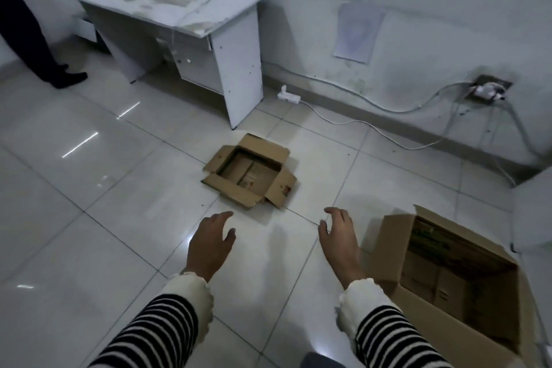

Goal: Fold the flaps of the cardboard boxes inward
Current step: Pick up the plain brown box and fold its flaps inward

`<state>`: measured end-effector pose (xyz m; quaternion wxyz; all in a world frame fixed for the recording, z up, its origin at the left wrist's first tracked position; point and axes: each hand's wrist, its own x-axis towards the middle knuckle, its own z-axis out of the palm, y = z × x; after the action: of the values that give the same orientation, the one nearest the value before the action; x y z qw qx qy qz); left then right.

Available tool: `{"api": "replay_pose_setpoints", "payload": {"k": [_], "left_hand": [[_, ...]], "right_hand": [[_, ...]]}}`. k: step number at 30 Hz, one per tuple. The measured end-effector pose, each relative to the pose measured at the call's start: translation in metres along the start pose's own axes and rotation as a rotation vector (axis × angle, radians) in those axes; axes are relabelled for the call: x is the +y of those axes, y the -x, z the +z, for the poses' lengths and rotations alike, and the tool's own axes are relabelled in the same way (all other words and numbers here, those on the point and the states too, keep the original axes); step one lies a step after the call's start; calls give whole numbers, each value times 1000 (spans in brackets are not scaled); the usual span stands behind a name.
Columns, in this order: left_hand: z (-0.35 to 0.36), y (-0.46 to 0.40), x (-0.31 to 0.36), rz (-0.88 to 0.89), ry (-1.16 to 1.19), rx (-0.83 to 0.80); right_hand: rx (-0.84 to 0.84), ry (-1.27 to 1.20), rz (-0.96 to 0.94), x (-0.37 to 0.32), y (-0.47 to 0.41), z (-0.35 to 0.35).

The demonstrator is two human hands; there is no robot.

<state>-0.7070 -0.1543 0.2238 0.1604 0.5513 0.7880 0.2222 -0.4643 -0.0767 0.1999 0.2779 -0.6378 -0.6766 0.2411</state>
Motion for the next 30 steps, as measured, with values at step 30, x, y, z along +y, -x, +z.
{"api": "replay_pose_setpoints", "payload": {"k": [30], "left_hand": [[175, -513, -319, 138, -207, -409]], "right_hand": [[-134, 331, 421, 25, -284, 447]]}}
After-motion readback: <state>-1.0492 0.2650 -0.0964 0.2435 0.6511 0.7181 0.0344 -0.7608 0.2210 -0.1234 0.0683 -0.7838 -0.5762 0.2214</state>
